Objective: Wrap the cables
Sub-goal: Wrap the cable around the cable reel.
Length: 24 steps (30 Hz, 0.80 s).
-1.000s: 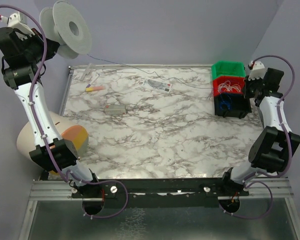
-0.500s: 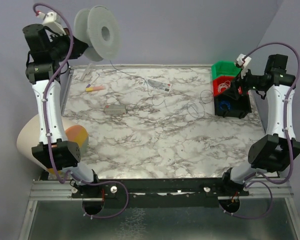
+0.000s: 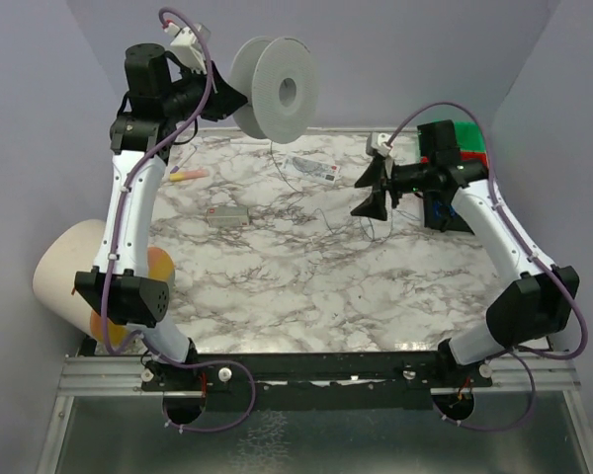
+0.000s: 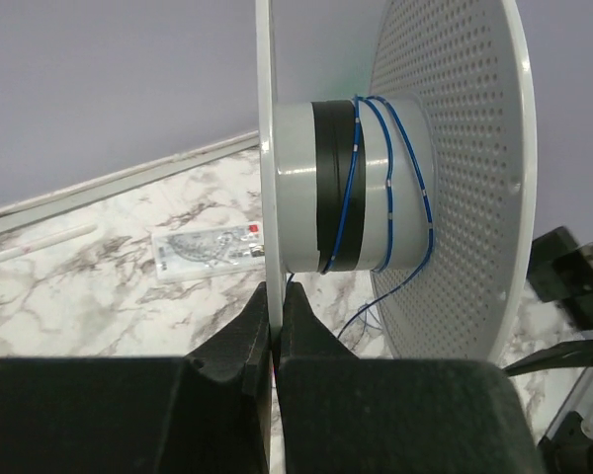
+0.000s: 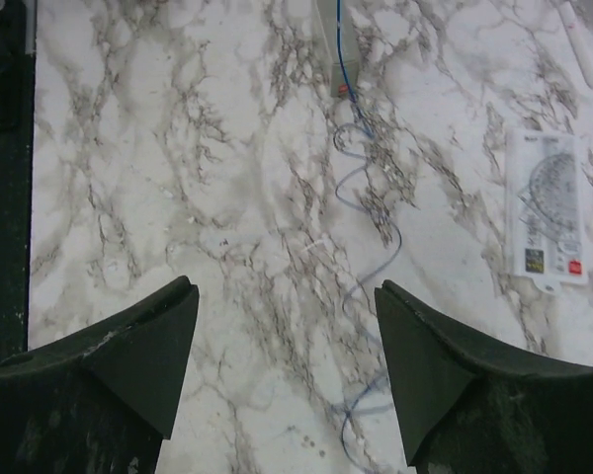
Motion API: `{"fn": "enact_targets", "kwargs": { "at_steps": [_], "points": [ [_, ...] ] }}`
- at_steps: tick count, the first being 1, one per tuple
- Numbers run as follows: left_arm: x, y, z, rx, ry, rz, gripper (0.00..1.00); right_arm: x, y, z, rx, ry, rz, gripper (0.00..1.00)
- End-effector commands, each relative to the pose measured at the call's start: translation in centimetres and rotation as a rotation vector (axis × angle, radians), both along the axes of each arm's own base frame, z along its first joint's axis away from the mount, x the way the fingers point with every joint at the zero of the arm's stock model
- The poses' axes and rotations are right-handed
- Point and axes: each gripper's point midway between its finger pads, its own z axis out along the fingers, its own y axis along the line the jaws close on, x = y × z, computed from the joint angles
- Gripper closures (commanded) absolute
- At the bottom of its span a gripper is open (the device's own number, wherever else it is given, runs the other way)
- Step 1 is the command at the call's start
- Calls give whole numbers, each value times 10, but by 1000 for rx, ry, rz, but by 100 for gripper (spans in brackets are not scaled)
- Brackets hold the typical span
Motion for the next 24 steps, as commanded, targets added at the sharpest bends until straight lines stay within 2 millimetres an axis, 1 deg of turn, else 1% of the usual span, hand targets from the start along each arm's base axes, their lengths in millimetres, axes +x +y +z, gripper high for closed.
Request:
{"fn": "enact_targets", "kwargs": {
  "at_steps": [1, 3, 4, 7, 11, 15, 22, 24],
  "points": [
    [-12, -31, 30, -67, -96, -129, 100, 29, 51, 20, 158, -82, -33, 23],
    [-17, -38, 34, -87, -106, -176, 100, 40, 65, 3, 163, -44, -46, 20],
    [-19, -41, 36, -98, -104, -194, 100, 45, 71, -1, 170, -48, -52, 20],
    [-26, -46, 42, -128, -109, -231, 100, 45, 92, -10, 192, -3, -18, 19],
    [-32, -50, 43, -168, -97, -261, 100, 45, 109, -19, 227, 38, -12, 19],
    [-35, -55, 43, -213, -87, -291, 100, 39, 120, -28, 242, 54, 6, 19],
    [-39, -56, 41, -237, -81, -302, 100, 7, 135, -44, 250, 128, 124, 19],
    [-40, -56, 42, -245, -80, -305, 100, 11, 140, -52, 242, 129, 82, 19]
  ]
}}
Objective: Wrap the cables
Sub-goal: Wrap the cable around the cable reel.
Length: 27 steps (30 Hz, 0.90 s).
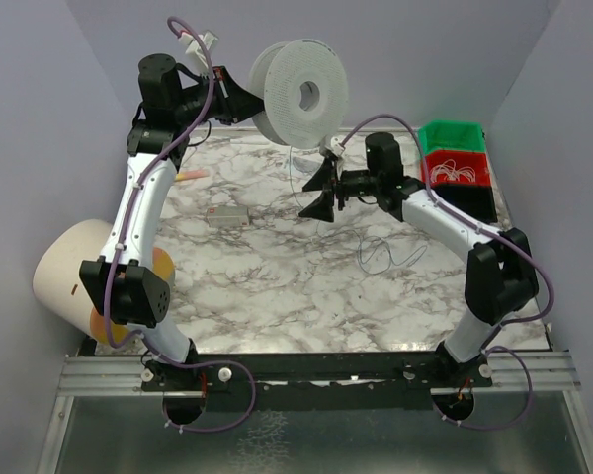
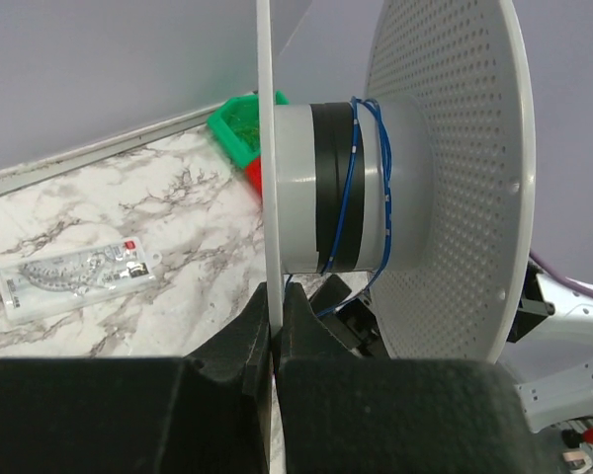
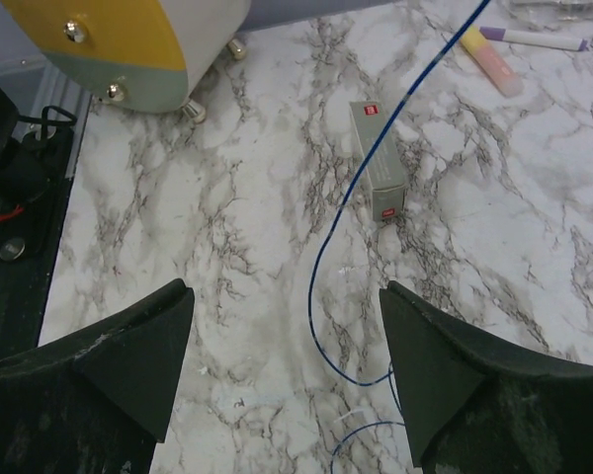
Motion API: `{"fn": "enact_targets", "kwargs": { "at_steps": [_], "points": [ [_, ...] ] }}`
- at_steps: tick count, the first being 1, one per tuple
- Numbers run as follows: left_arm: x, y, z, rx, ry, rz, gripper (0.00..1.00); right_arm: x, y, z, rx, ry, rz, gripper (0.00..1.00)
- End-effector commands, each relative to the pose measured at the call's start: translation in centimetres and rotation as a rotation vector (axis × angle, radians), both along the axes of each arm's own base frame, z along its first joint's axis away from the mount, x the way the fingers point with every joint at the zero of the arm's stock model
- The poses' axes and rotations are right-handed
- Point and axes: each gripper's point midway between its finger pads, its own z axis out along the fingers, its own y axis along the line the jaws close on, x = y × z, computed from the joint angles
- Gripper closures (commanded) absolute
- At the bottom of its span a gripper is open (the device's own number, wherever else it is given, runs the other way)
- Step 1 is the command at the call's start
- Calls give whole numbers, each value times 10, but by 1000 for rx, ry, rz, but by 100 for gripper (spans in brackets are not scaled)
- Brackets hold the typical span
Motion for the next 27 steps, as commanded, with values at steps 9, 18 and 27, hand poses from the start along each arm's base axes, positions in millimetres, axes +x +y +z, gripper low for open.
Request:
{"fn": "enact_targets", "kwargs": {
  "at_steps": [9, 18, 27],
  "points": [
    [-35, -6, 53, -103, -135, -70, 100, 30, 17, -46, -6, 61, -208, 19],
    [-38, -6, 53, -124, -130, -75, 100, 28, 37, -64, -38, 100, -223, 22],
    [-41, -5, 51, -106, -134, -76, 100, 81, -7, -67, -33, 224, -593, 100]
  ]
}}
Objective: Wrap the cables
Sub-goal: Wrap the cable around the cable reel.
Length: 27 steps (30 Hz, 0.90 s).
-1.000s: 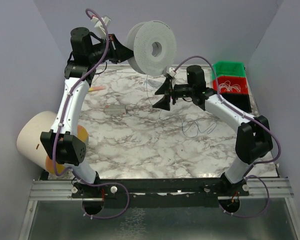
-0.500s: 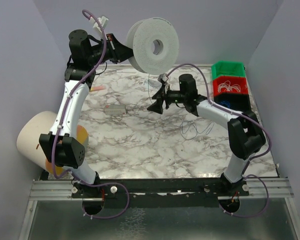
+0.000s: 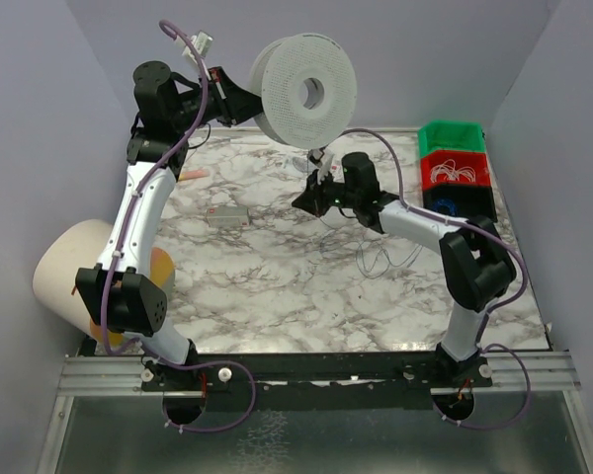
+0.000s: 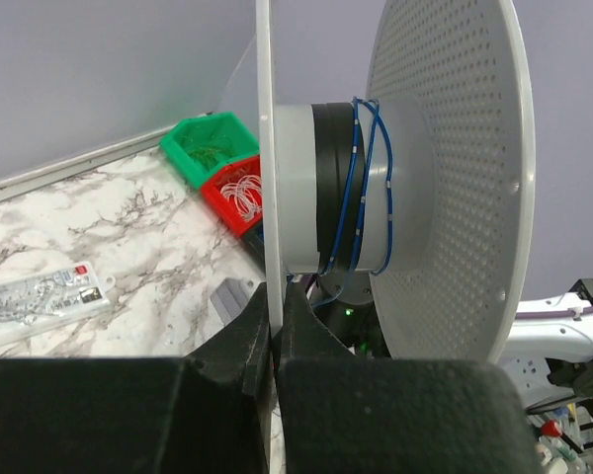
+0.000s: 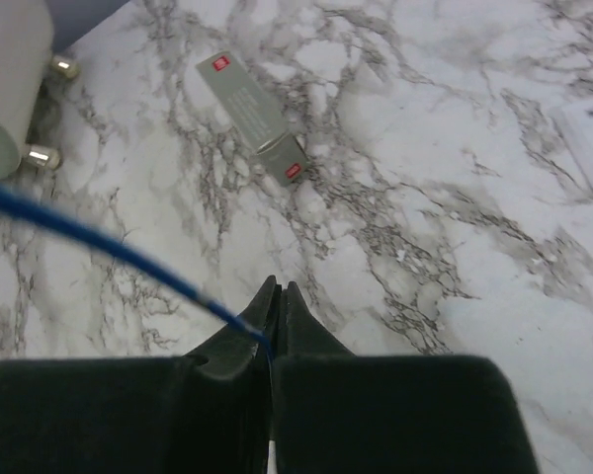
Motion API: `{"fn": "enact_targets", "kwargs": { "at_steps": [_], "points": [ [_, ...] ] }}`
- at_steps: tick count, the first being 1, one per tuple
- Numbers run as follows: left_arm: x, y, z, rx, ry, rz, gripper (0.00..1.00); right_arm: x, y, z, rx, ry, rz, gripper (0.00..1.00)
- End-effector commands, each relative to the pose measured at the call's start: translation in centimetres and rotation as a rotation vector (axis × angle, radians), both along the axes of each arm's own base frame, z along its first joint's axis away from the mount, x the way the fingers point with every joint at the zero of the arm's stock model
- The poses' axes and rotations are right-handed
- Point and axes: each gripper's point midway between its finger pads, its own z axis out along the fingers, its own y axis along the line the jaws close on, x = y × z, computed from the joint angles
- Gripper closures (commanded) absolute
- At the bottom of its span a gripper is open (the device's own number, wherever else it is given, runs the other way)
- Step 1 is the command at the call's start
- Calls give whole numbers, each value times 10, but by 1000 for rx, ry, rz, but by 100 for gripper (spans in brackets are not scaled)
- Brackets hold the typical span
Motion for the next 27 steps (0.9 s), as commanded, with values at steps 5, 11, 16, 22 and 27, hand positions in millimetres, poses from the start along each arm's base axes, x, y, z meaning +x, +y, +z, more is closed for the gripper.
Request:
{"fn": "enact_targets", "kwargs": {
  "at_steps": [5, 11, 16, 22, 27],
  "points": [
    [-21, 7, 3, 130, -108, 0, 100, 62, -83, 32, 127, 121, -315, 100],
    [-17, 21, -19, 296, -176, 67, 100, 63, -130, 68, 160, 140, -228, 100],
    [-9, 29, -50, 455, -201, 126, 100, 35, -130, 105, 148, 157, -60, 99],
    [-5, 24, -94, 659, -238, 152, 100, 8, -121, 162, 217, 192, 84, 99],
    [-6, 17, -118, 753, -243, 151, 100, 3, -113, 199, 328, 220, 136, 100]
  ]
}}
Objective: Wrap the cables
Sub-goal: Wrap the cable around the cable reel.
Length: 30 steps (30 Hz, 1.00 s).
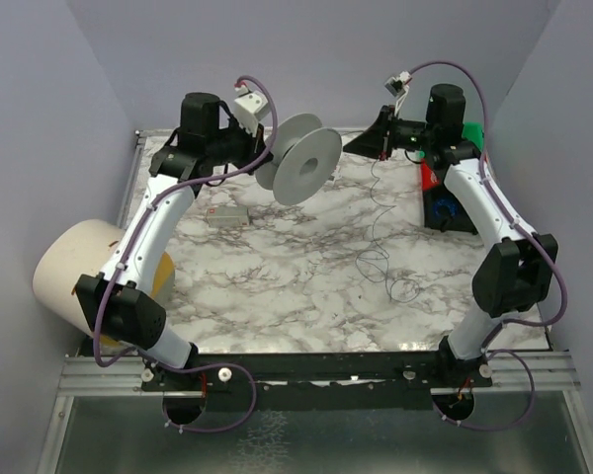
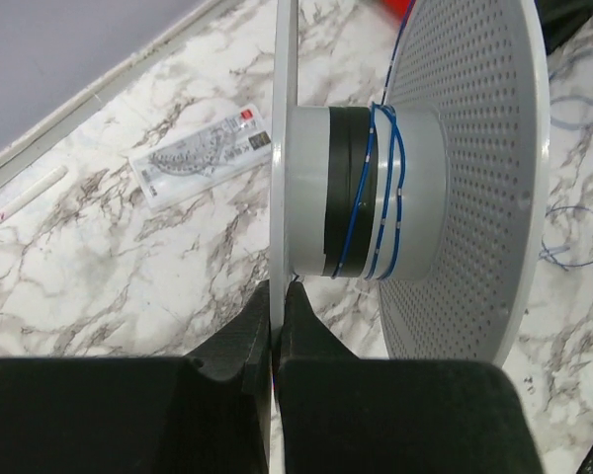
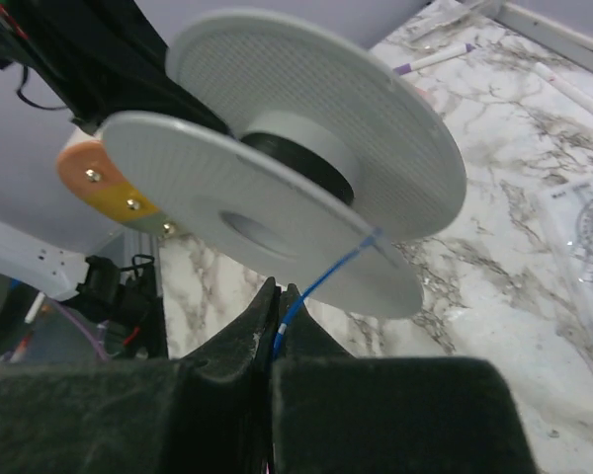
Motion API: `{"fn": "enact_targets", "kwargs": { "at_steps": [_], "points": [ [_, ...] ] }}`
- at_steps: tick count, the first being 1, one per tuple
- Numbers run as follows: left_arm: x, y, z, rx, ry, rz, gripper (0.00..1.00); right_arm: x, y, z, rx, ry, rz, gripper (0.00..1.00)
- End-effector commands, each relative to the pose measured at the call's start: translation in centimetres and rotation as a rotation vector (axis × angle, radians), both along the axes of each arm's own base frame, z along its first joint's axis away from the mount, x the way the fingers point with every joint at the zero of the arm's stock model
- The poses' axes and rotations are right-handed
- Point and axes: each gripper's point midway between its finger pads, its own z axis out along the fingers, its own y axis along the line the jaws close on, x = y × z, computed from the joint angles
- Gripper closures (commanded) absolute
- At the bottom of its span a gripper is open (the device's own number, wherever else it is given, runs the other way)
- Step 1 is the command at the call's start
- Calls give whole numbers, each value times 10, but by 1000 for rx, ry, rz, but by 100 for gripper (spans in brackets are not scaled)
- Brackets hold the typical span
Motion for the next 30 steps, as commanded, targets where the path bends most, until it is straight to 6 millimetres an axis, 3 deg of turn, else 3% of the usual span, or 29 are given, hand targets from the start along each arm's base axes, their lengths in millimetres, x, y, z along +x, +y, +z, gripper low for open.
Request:
{"fn": "enact_targets", "kwargs": {
  "at_steps": [1, 7, 11, 15, 19, 25, 30],
  "points": [
    [4, 10, -2, 126, -99, 48, 100, -20, 8, 36, 105, 58, 100, 100],
    [12, 6, -29, 226, -81, 149, 100, -16, 13, 55, 162, 68, 137, 100],
    [26, 9, -39, 241, -58, 283, 100, -30, 23, 61, 185, 85, 201, 100],
    [38, 8, -40, 212, -16, 394, 100, -45, 45, 58, 181, 92, 261, 100],
    [47, 2, -34, 158, 20, 452, 100, -67, 77, 44, 168, 119, 339, 100],
    [55, 1, -46, 104, 95, 545, 100, -101, 118, 16, 133, 144, 448, 100],
    [56, -6, -40, 22, 134, 529, 100, -114, 134, -28, 55, 154, 457, 99]
  ]
}}
